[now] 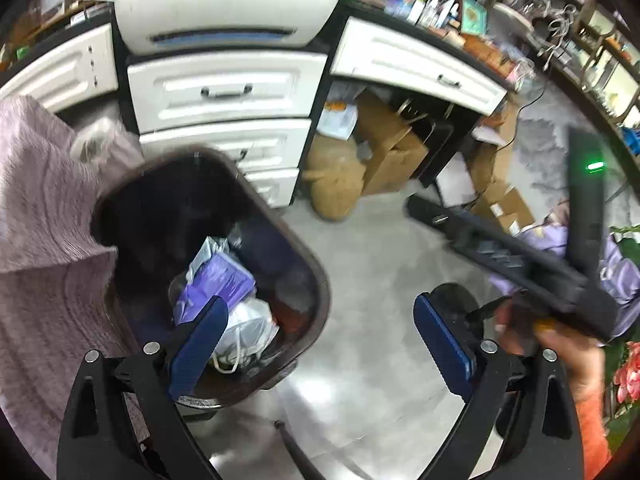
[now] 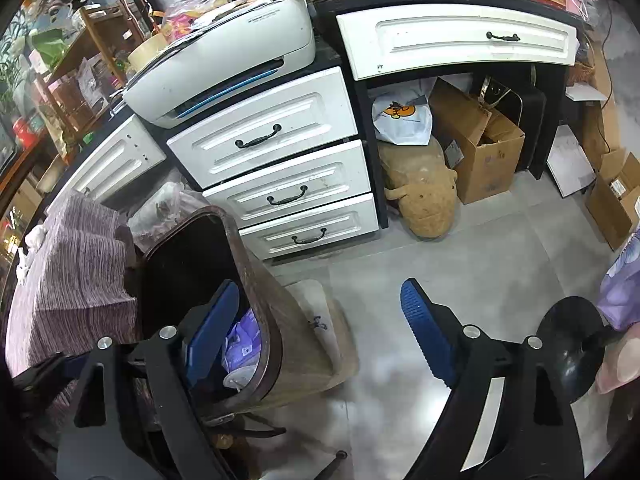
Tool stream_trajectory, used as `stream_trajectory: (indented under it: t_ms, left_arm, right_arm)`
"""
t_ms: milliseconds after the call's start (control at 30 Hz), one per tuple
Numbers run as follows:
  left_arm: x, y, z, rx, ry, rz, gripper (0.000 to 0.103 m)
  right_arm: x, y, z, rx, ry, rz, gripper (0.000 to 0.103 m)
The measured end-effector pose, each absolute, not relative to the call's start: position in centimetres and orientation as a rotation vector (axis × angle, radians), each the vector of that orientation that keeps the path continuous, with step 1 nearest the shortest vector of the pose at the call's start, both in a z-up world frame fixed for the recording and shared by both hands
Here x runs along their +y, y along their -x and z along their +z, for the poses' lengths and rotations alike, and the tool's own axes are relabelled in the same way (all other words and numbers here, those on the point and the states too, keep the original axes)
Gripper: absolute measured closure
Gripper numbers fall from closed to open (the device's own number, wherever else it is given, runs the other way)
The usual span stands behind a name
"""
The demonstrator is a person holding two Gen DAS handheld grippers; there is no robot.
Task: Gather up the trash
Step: 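Move both open tools back over the table toward the white tissues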
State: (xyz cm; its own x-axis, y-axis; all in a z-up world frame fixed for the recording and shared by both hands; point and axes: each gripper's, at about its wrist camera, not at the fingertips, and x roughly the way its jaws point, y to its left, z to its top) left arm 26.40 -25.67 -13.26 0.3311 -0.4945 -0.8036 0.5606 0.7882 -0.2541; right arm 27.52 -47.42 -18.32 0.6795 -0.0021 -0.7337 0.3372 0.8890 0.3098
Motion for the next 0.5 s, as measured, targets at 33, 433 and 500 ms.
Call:
stream_trajectory:
  t_ms: [33,433,500]
  left_arm:
    - [-25.5,-26.2,-12.7,1.011,-0.063,-0.703,0.009]
    - [-20.0,-25.0,-5.1,0.814,0.006,-0.671,0.006]
    - [-18.6,-25.0,-4.5,0.79,0.01,-0.644,0.006]
  right_arm:
    - [-47.4,-27.6,-18.2,0.807,-0.447,-0.194,0.02]
    - [-42.6,-29.7,-14.8,0.764,-0.386,-0.052,0.02]
    - [-41.3,-30.1,-13.9,0.746,-0.37,-0.019,0.02]
